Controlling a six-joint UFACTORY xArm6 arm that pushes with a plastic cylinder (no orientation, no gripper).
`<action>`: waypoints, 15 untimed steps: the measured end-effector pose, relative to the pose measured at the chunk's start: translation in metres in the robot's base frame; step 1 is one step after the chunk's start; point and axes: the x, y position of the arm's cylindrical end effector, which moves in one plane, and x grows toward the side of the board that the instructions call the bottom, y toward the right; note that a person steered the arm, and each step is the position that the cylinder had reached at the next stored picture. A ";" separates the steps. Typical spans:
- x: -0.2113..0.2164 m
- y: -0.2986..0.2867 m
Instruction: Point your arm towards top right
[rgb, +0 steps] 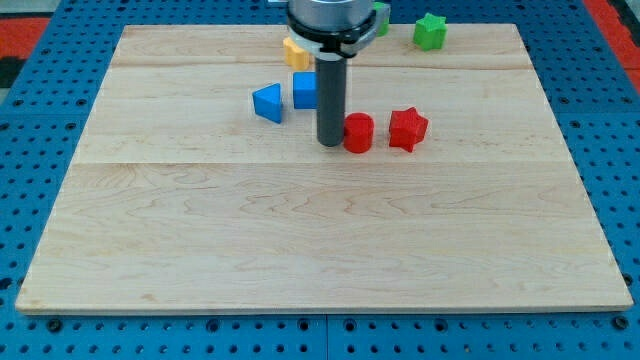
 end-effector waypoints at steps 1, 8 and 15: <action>0.000 0.017; -0.207 0.023; -0.106 0.115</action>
